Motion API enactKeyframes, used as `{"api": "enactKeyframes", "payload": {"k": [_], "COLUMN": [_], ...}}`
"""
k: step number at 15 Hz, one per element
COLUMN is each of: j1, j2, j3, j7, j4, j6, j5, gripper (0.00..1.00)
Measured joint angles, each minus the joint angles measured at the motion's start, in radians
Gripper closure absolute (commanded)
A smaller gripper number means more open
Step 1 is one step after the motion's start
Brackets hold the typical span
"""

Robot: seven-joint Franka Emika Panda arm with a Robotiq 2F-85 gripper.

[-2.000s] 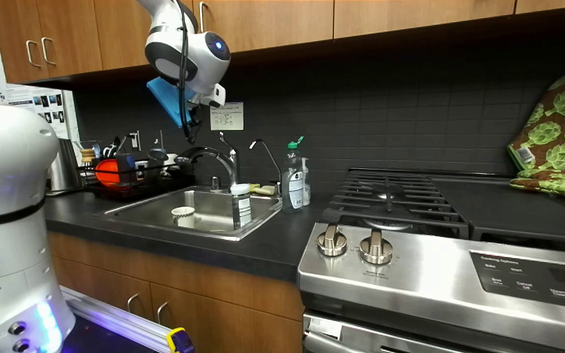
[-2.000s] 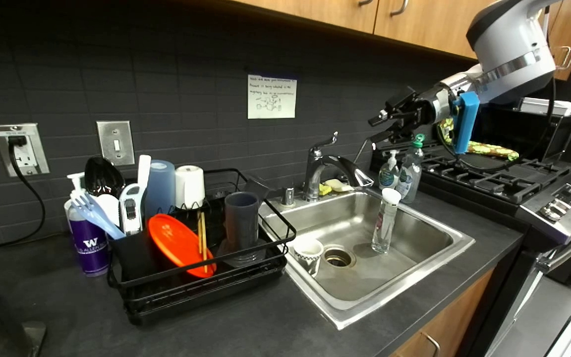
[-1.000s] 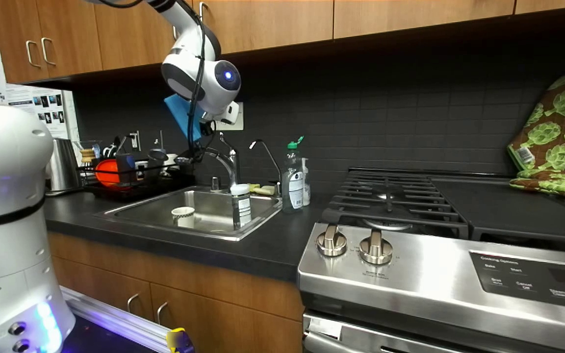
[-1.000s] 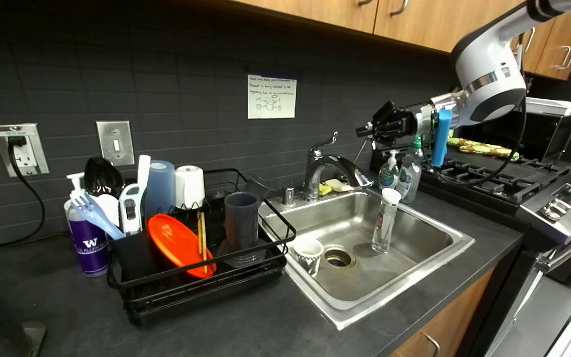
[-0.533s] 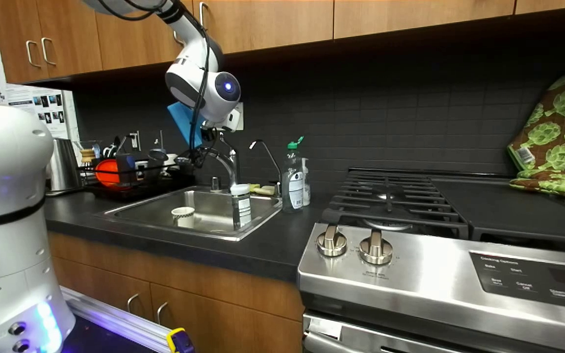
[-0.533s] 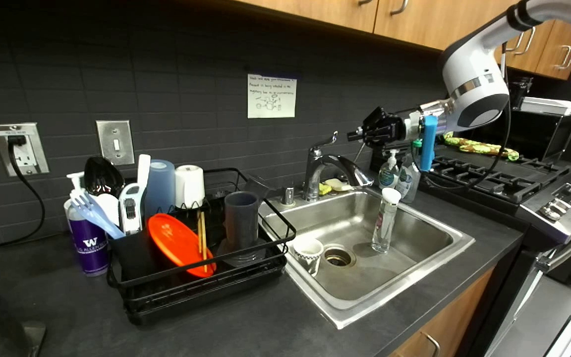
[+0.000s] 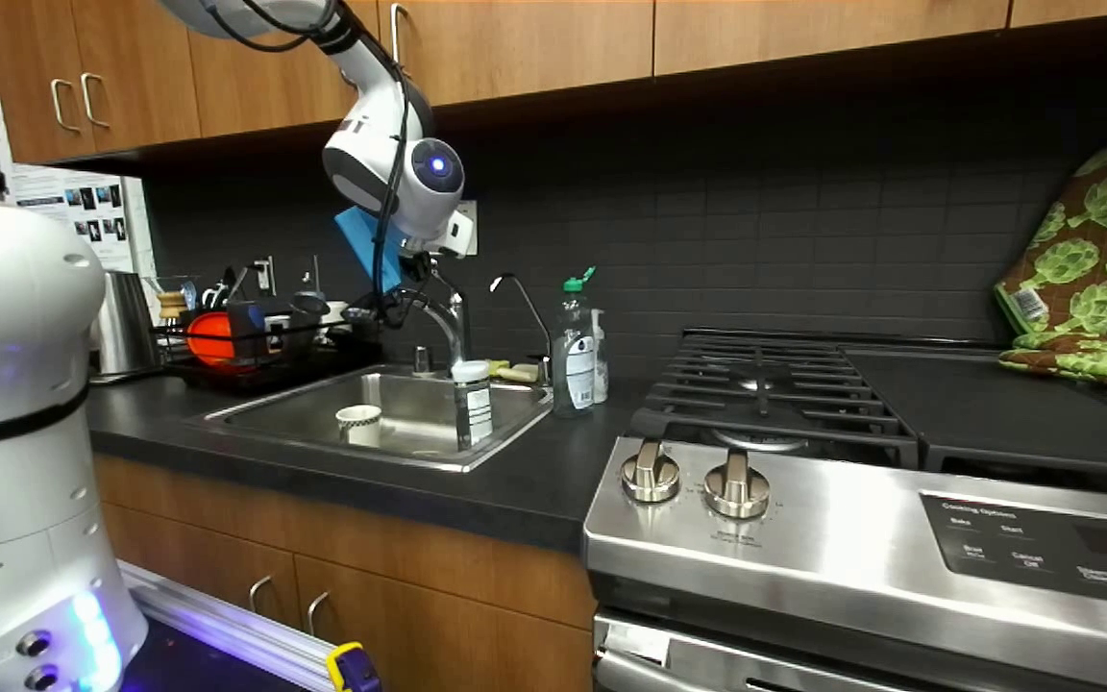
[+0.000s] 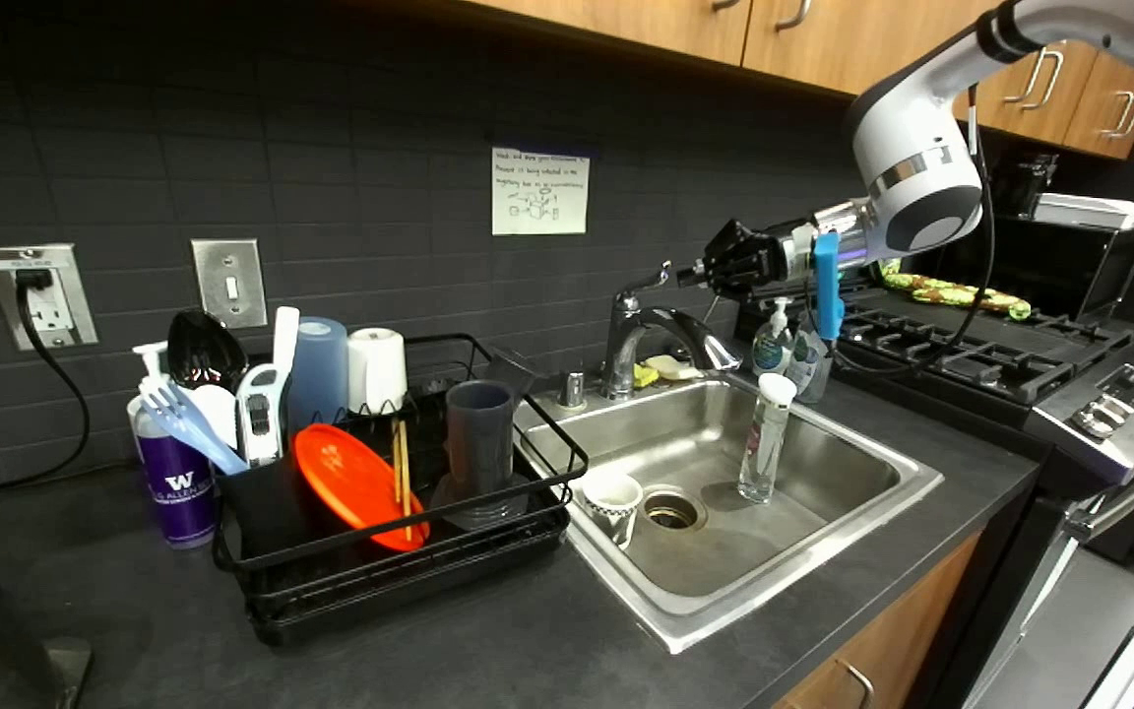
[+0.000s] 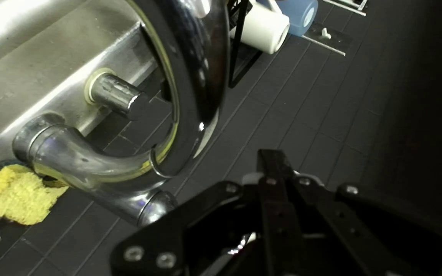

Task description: Open the tap faucet

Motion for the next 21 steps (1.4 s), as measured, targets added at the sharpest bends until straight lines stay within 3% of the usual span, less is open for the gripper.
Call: {"api": "enactKeyframes", "payload": {"k": [21], "j1": [0.018], "j2": [0.103], "j3": [0.034], "j7": [0.0], "j4": [0.1], "j6": [0.195], "j5": [0.053], "gripper": [1.0]}}
